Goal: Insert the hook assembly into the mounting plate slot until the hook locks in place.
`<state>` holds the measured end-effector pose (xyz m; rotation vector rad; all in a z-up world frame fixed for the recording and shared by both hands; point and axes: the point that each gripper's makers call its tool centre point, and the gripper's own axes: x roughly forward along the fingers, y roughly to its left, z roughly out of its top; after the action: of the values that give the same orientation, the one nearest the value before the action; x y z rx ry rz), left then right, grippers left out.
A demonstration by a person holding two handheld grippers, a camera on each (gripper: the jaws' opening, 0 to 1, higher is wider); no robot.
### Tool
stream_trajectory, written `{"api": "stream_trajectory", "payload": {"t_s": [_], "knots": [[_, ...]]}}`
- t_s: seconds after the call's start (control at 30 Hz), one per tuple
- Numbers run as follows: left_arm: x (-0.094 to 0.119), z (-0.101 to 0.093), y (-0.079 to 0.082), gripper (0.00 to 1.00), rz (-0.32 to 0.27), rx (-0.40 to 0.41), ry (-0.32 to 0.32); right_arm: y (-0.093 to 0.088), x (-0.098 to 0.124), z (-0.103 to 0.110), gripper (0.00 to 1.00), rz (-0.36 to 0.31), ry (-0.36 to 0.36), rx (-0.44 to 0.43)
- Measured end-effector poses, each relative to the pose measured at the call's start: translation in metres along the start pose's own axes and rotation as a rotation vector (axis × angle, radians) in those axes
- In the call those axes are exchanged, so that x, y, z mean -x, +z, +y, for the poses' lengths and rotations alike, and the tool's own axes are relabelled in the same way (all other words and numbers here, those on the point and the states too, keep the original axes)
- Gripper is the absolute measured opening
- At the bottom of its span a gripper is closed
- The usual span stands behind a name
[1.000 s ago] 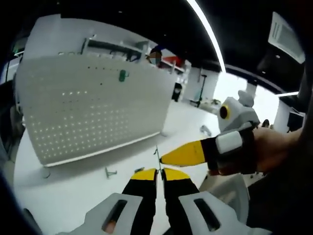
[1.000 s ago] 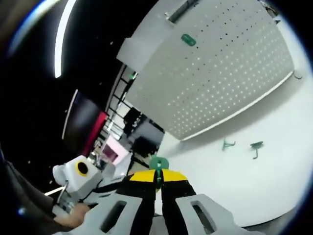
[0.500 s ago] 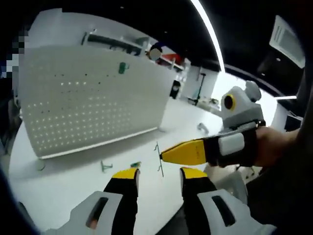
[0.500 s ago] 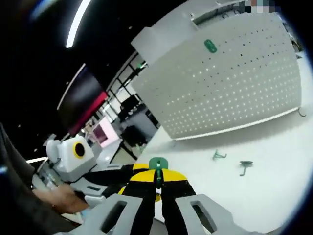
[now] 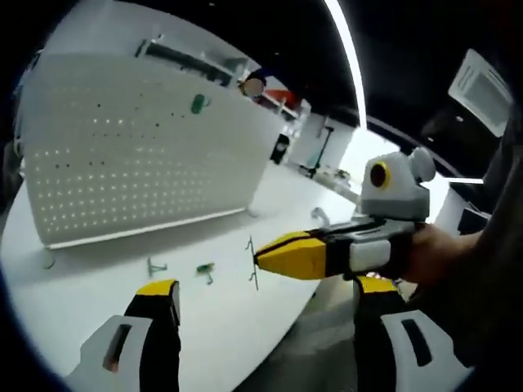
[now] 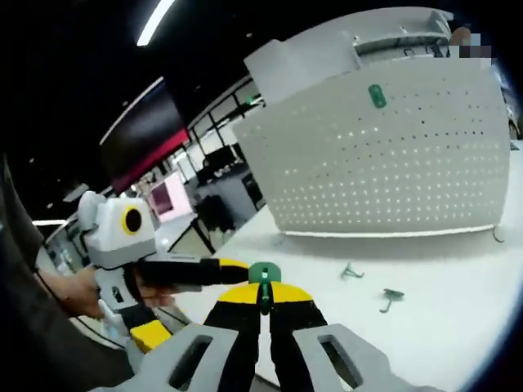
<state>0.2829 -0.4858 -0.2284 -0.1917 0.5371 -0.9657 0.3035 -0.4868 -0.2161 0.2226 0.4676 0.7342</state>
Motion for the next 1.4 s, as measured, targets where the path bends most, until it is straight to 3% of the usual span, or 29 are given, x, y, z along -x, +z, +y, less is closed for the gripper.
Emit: {"api": "stream_trajectory", "payload": {"t_s": [0.17, 0.3, 0.47, 0.57, 0.77, 0.87, 0.97, 1.07, 1.23, 1.33, 1.4], "knots": [[0.001, -0.01, 0.006, 1.0, -0.023, 0.003, -0.026, 0.001, 0.001, -0.002, 0.0, -0.007, -0.011, 0.024], [-0.001, -0.022, 0.015, 1.0, -0.058, 0.033, -0.068, 0.0, 0.001, -0.002, 0.0, 0.003, -0.017, 0.077], [-0.001, -0.029, 0.021, 0.99, -0.063, 0.023, -0.09, 0.003, 0.002, -0.001, 0.0, -0.005, -0.011, 0.08], [0.003, -0.032, 0.025, 1.0, -0.077, 0.058, -0.118, 0.006, 0.002, -0.002, 0.0, -0.01, -0.018, 0.103], [0.008, -0.034, 0.028, 1.0, -0.093, 0.074, -0.128, 0.01, 0.0, -0.002, 0.0, -0.017, -0.022, 0.12], [0.012, -0.031, 0.029, 1.0, -0.103, 0.085, -0.105, 0.015, -0.001, -0.002, 0.0, -0.027, -0.036, 0.15], [0.016, -0.026, 0.032, 1.0, -0.123, 0.089, -0.084, 0.033, 0.0, -0.01, 0.0, -0.094, -0.103, 0.194], [0.02, -0.02, 0.034, 1.0, -0.14, 0.093, -0.049, 0.041, 0.002, -0.013, 0.0, -0.118, -0.139, 0.229], [0.028, -0.009, 0.04, 1.0, -0.156, 0.078, 0.008, 0.053, 0.002, -0.02, 0.0, -0.152, -0.178, 0.247], [0.032, 0.002, 0.043, 1.0, -0.163, 0.018, 0.063, 0.06, 0.002, -0.025, 0.0, -0.175, -0.207, 0.258], [0.036, 0.006, 0.047, 1.0, -0.164, -0.022, 0.092, 0.071, 0.005, -0.03, 0.0, -0.23, -0.238, 0.227]]}}
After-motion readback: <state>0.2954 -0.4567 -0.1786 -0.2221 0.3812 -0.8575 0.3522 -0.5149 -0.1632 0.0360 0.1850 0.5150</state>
